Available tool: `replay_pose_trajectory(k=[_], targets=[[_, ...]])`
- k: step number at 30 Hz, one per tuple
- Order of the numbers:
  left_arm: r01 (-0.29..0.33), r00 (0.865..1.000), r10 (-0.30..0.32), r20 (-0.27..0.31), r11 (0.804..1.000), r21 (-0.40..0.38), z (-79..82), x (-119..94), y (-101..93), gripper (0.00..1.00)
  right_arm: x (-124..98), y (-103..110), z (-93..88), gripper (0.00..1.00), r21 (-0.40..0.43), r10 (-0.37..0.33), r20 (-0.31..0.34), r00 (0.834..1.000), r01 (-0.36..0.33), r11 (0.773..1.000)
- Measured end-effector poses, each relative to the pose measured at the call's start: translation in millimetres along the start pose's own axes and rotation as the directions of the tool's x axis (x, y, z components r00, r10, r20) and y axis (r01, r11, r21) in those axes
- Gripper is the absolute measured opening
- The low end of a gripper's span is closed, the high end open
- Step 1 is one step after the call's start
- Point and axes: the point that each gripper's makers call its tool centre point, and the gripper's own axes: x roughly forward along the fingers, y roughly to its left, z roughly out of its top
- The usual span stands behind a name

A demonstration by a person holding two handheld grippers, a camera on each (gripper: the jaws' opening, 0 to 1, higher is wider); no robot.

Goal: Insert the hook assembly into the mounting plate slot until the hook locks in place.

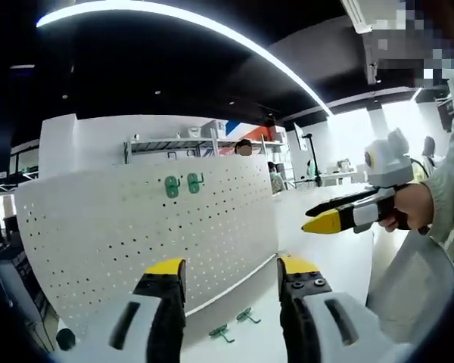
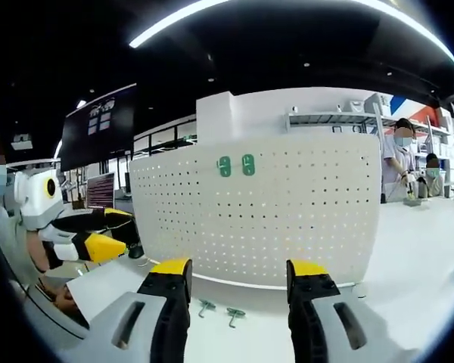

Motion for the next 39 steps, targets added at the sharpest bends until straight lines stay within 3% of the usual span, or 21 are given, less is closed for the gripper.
replay_pose_trajectory(k=[6,12,16,22,25,32,34,39], targets=[[0.058,0.996,-0.053,-0.065,0.996,0.07,-14.5,10,4.7,0.47,2,4,-2.6,0.48,0.006,0.009,-0.004,1.0,-0.009,1.0],[0.138,0.976,-0.111,-0.185,0.981,0.139,-45.9,26,12.1,0.44,4,9,0.3,0.48,-0.016,0.022,0.001,1.0,-0.022,1.0],[0.214,0.936,-0.147,-0.321,0.96,0.183,-81.3,38,16.1,0.34,8,15,-0.7,0.48,-0.04,0.041,-0.007,0.999,-0.041,0.998],[0.317,0.865,-0.205,-0.458,0.931,0.183,-130.5,62,24.2,0.34,10,22,-8.9,0.48,-0.03,0.062,-0.026,0.998,-0.063,0.998],[0.358,0.842,-0.224,-0.491,0.913,0.197,-145.3,71,26.1,0.33,11,24,-15.6,0.48,-0.02,0.071,-0.041,0.997,-0.072,0.997],[0.455,0.763,-0.276,-0.585,0.871,0.184,-179.6,91,34.1,0.26,13,28,-30.3,0.48,0.012,0.083,-0.071,0.994,-0.082,0.997],[0.468,0.752,-0.284,-0.595,0.865,0.179,-184.1,96,35.9,0.25,15,28,-33.3,0.48,0.015,0.085,-0.076,0.993,-0.084,0.996],[0.532,0.69,-0.335,-0.642,0.836,0.135,-202.8,104,34.8,0.2,18,33,-36.4,0.48,0.027,0.098,-0.084,0.992,-0.096,0.995]])
